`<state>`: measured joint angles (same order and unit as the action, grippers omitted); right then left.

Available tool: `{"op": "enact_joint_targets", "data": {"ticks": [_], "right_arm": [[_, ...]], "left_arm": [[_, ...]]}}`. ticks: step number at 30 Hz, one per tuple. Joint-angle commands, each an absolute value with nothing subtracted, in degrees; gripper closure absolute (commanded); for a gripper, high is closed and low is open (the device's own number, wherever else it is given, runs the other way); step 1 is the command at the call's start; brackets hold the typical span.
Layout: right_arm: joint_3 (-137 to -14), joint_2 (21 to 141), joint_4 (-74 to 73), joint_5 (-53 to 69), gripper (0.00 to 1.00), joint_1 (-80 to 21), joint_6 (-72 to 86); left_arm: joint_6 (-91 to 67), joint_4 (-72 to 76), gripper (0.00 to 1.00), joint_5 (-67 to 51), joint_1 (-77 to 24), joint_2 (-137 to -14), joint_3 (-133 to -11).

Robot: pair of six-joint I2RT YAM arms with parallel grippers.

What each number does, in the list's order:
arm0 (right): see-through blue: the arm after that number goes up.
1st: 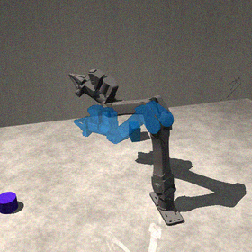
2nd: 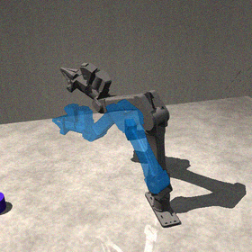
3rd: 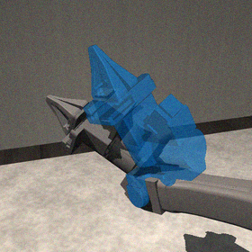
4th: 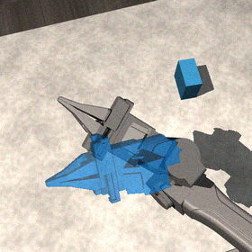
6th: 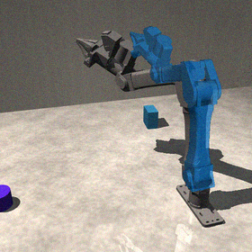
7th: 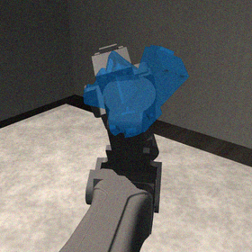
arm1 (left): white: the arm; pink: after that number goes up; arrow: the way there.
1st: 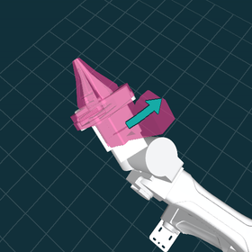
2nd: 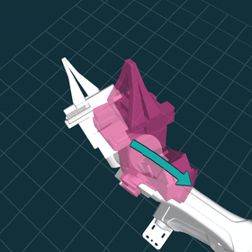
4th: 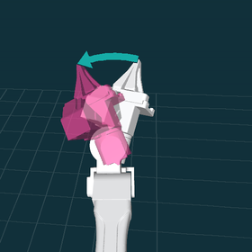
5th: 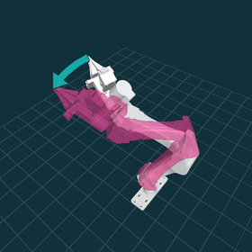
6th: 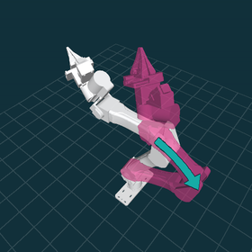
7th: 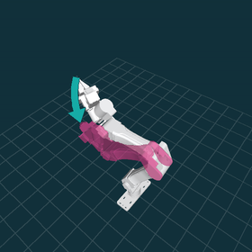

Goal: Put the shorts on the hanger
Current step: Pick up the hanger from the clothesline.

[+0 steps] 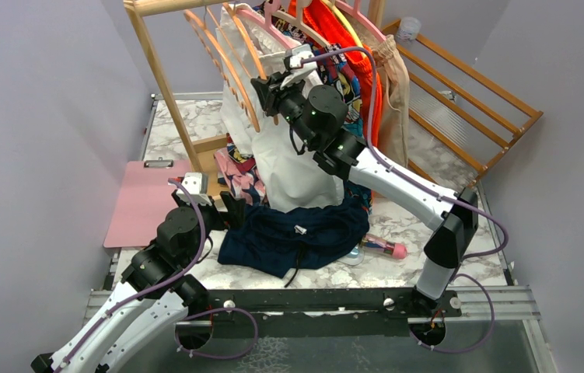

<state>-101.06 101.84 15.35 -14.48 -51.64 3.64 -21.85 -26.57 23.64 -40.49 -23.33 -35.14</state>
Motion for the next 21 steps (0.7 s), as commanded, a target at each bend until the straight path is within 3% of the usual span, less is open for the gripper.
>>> {"op": "enact_joint_targets", "data": {"ticks": [1, 21], "right_arm": [[-99.7, 97.3, 19.5, -13.2, 0.99, -51.4, 3.6], [-88.5, 85.1, 13.8, -11.3, 0.99, -51.4, 3.1]], "left_arm": [[-21.4, -25.2, 0.04, 24.2, -40.3, -23.6, -35.2], [-21.4, -25.3, 0.04, 24.5, -40.3, -23.8, -35.2]]}}
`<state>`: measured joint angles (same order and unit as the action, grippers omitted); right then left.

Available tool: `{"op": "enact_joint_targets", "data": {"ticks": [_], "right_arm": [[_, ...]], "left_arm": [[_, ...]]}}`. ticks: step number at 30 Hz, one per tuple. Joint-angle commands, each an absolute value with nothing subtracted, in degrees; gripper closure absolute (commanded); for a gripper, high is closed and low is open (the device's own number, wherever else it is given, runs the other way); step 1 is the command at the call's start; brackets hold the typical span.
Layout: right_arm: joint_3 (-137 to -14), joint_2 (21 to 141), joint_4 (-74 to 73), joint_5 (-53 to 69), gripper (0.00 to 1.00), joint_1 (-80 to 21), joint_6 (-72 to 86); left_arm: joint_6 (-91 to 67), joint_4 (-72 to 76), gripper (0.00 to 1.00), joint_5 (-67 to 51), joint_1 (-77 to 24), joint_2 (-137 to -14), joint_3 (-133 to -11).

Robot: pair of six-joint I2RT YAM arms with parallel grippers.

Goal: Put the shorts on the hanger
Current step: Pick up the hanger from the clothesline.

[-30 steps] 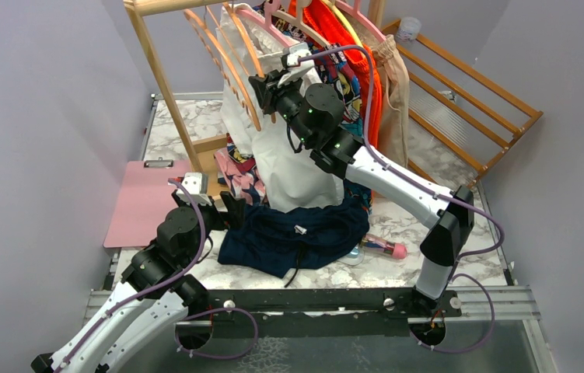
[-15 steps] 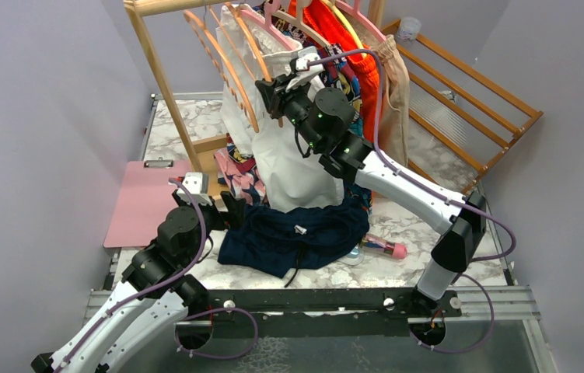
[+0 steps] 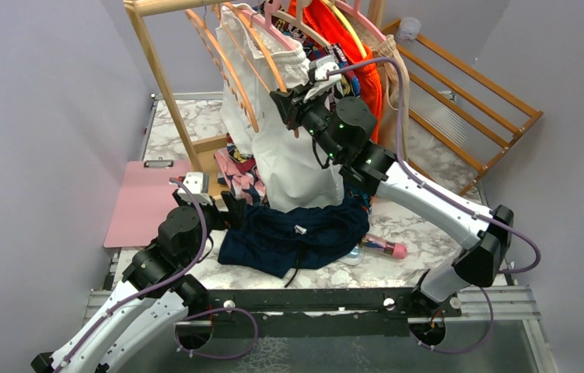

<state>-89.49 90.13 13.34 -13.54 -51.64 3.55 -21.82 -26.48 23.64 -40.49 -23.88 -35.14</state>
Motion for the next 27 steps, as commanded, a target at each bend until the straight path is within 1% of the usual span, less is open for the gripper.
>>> {"op": "enact_joint_targets", "data": {"ticks": [1, 7, 15, 19, 27], "right_arm": [[-88.0, 84.3, 13.1, -10.8, 0.99, -51.4, 3.0], [-85.6, 80.3, 8.1, -8.7, 0.99, -51.4, 2.8], [-78.3, 71.6, 2.9, -9.4, 0.99, -51.4, 2.6], [-75.7, 66.6, -1.0, -7.8, 0.99, -51.4, 2.4], [-77.7, 58.3, -19.9, -4.6, 0.99, -51.4, 1.4]], "left_arm": [[-21.4, -25.3, 0.04, 24.5, -40.3, -23.8, -35.2], [-21.4, -25.4, 0.04, 25.5, -40.3, -23.4, -35.3], [-21.8, -25.9, 0.04, 27.2, -40.3, -22.1, -35.4], [-22.0, -26.1, 0.05, 27.7, -40.3, -21.7, -35.4], [-22.3, -27.0, 0.06, 29.7, -40.3, -20.8, -35.6]]}}
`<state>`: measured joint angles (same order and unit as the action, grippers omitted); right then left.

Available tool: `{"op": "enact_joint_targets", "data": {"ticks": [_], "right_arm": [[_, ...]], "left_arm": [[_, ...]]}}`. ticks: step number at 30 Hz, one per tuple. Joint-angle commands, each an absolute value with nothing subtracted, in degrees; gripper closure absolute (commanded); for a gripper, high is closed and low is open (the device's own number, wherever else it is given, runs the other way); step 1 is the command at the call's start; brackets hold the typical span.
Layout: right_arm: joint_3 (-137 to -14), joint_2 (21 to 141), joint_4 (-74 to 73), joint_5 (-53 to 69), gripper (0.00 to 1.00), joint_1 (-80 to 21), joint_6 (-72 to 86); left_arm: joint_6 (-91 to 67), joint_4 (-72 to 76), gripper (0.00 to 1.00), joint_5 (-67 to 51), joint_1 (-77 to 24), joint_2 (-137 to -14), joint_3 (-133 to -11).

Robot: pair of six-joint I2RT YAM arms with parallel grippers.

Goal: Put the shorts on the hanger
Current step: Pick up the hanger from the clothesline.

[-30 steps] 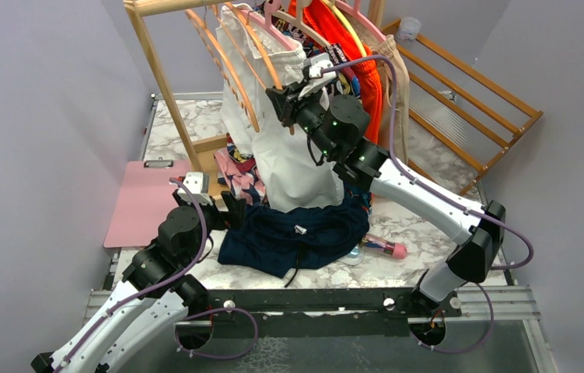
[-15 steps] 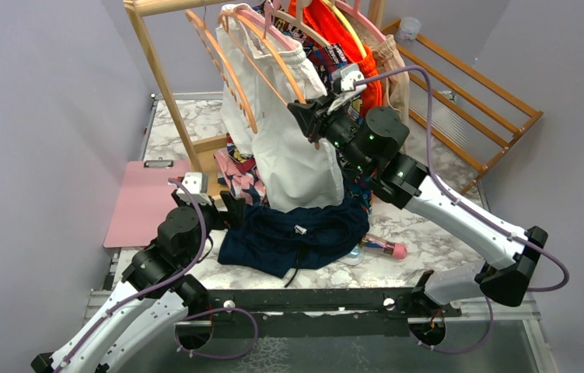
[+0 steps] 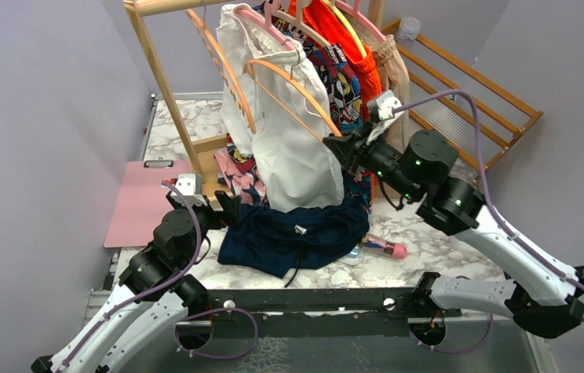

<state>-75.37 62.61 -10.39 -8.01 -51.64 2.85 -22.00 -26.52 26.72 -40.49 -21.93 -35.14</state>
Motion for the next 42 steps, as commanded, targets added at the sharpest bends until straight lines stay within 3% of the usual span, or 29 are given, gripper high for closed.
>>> {"op": "enact_joint_targets", "data": {"ticks": [1, 11, 20, 24, 33, 42], "right_arm": [[-78.2, 57.5, -22.6, -4.2, 0.99, -51.5, 1.4], [-79.8, 48.2, -42.5, 1.8, 0.99, -51.4, 0.6], [-78.0, 44.7, -54.2, 13.3, 0.99, -51.4, -0.2], [-76.1, 43.6, -53.9, 19.5, 0.99, -51.4, -1.1], [-66.3, 42.3, -42.9, 30.3, 0.99, -51.4, -1.5], [-61.8, 38.3, -36.0, 29.5, 0.99, -51.4, 0.1]], "left_arm": [[-22.3, -27.1, 0.06, 30.2, -40.3, -20.7, -35.7], [-24.0, -29.7, 0.09, 32.8, -40.3, -19.3, -38.8], [-18.6, -38.0, 0.09, 30.5, -40.3, -19.2, -52.2], [-13.8, -40.8, 0.07, 21.6, -40.3, -20.9, -59.2], [-8.9, -36.4, 0.06, -18.9, -40.3, -22.8, -58.4], [-4.1, -34.3, 0.05, -21.6, -40.3, -23.6, -55.1]]}}
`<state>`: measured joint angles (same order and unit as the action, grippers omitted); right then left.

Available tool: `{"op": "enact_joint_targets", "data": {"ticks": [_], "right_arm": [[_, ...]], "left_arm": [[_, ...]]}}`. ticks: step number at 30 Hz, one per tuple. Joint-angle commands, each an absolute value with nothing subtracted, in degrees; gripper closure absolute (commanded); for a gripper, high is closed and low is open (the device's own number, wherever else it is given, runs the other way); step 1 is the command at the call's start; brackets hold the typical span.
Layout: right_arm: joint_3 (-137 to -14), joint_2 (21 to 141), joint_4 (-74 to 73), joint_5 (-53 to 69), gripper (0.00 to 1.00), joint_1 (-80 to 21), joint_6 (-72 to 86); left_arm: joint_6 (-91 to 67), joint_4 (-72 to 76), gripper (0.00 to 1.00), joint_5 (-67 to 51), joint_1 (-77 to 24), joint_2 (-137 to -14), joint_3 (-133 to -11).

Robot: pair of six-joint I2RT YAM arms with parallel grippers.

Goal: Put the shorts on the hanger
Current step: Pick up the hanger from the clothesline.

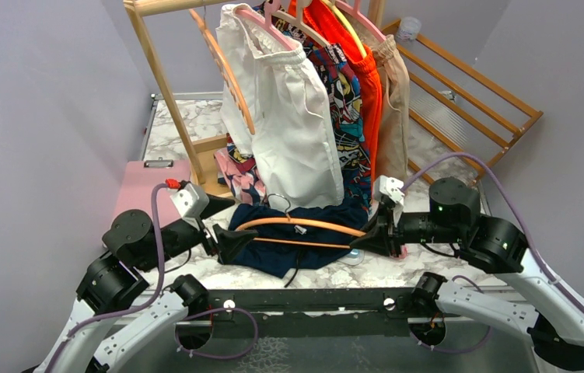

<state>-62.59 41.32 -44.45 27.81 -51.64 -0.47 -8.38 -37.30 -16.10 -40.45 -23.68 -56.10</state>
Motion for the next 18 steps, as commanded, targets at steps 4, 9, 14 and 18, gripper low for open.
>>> {"op": "enact_joint_targets", "data": {"ticks": [4, 9, 14, 18], "right_arm": [[-60.2, 36.9, -34.5, 28.7, 0.99, -51.4, 0.7], [-59.8, 36.9, -34.7, 30.1, 0.99, -51.4, 0.4], [-59.9, 36.3, -35.3, 30.9, 0.99, -51.4, 0.2], [-59.2, 35.7, -35.1, 30.7, 0.99, -51.4, 0.8]], "left_arm": [[-0.3, -31.9, 0.04, -24.1, -40.3, -23.4, -52.7], [4.6, -28.4, 0.03, -28.1, -40.3, -25.1, -51.2], [9.1, -26.6, 0.05, -30.5, -40.3, -28.1, -51.4], [11.3, -23.3, 0.06, -30.2, -40.3, -29.2, -49.8]]}}
